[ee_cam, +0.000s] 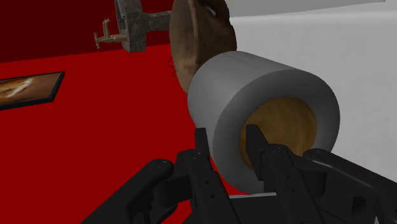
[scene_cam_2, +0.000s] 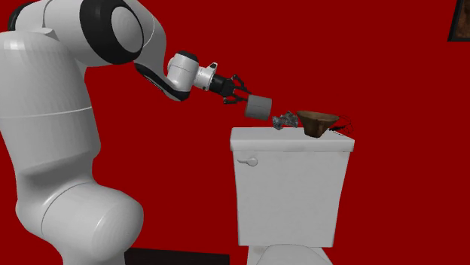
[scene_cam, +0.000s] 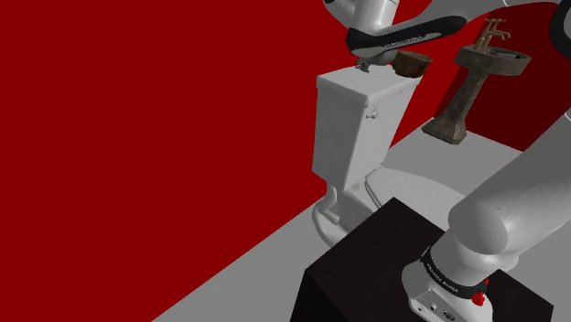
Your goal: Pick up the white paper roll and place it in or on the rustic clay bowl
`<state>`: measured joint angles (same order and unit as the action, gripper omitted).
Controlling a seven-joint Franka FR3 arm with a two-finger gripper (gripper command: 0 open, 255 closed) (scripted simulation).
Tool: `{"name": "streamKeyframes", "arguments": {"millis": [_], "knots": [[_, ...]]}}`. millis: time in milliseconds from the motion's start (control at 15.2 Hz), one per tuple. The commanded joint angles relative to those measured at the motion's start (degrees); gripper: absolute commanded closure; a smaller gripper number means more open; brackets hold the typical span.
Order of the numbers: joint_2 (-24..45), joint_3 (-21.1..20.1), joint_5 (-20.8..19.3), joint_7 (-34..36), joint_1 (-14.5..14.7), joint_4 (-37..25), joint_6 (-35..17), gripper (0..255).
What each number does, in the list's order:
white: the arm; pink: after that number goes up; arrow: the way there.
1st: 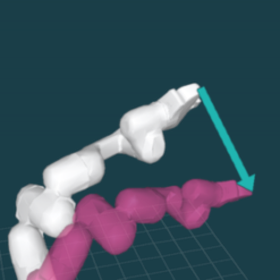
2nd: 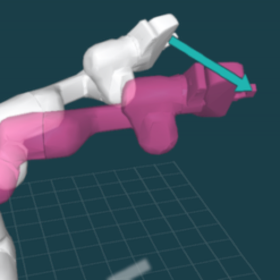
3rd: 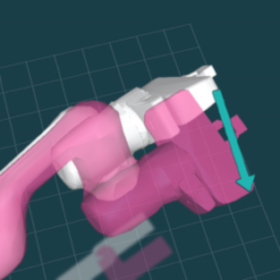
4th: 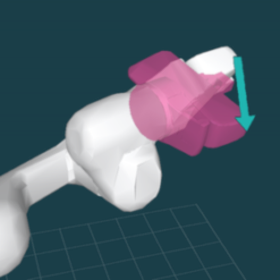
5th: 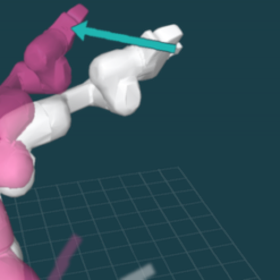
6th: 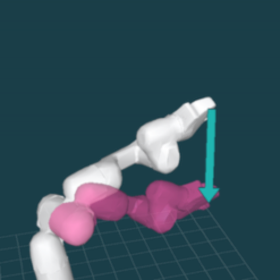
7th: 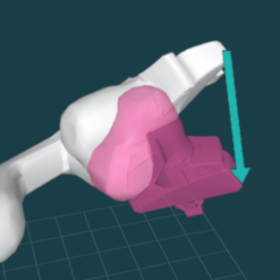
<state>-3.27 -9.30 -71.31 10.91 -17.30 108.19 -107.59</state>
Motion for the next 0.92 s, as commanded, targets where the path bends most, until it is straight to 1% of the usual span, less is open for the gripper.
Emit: {"name": "streamKeyframes", "arguments": {"millis": [0, 858], "knots": [[-0.18, -0.01, 0.4, -1.31, 0.02, -1.17, 0.44, 255], [-0.03, -0.22, 2.61, -9.32, 0.26, -9.71, 3.77, 255]]}}
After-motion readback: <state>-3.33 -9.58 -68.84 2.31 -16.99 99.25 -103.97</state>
